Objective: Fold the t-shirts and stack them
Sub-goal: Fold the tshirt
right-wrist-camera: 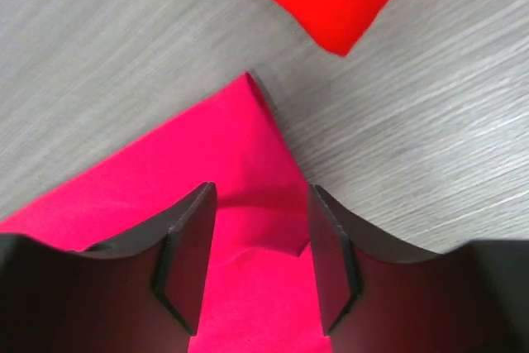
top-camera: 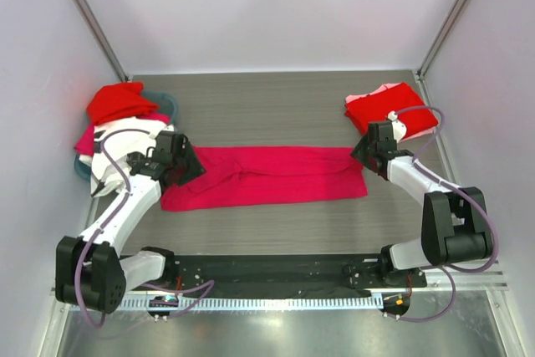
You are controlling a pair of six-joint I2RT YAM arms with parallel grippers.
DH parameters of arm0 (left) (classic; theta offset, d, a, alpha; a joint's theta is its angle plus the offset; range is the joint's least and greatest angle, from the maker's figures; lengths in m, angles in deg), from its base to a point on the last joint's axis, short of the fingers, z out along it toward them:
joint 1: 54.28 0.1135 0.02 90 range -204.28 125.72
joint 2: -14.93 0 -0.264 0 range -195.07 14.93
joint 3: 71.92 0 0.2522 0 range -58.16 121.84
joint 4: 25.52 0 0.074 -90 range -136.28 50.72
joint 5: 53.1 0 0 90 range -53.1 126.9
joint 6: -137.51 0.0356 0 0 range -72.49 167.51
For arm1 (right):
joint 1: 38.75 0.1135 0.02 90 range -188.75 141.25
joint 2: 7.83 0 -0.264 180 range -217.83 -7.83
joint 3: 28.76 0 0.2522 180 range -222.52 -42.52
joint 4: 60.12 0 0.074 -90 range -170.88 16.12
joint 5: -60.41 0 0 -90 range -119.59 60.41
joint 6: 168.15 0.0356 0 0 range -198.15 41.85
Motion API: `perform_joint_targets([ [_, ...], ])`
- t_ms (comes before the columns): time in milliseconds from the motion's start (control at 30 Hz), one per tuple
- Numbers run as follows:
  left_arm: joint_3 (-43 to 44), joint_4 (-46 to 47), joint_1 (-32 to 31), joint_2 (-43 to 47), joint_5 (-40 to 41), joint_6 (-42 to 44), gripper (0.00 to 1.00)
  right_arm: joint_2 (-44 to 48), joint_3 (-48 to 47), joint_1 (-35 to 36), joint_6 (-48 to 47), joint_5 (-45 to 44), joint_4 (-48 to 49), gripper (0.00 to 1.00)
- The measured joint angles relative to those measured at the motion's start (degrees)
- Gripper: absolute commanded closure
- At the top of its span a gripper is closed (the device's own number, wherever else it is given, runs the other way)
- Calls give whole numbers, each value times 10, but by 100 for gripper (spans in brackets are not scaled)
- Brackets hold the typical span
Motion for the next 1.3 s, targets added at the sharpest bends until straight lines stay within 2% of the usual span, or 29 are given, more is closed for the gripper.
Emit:
perform_joint_targets([
  [33,1,2,-3,-11,-2,1,52,-5,0,0,0,4,0,58],
  [233,1,21,-9,-75,-18,-1,55,-5,19,0,3,23,5,89],
  [300,0,30,-9,-102,-25,-6,54,5,40,0,3,25,2,97],
  [367,0,32,-9,-128,-26,-12,50,17,57,0,3,24,-6,99],
  [500,-9,31,-9,-146,-13,-26,48,33,75,0,3,12,-24,94],
  [533,-11,31,-9,-146,-8,-28,48,35,75,0,3,7,-28,83],
  [633,-15,31,-9,-146,3,-36,48,38,75,0,6,-7,-35,57],
  [900,-18,29,-9,-144,31,-44,50,43,46,0,-5,-19,-43,56],
  [1100,-18,23,-15,-103,36,-38,50,-10,-19,0,-16,-12,-31,55],
  [1200,-14,15,-43,-77,39,-36,49,-44,-41,0,-21,-7,-28,56],
  [1300,5,7,-100,-75,42,-40,49,-83,-60,0,-28,-3,-26,57],
])
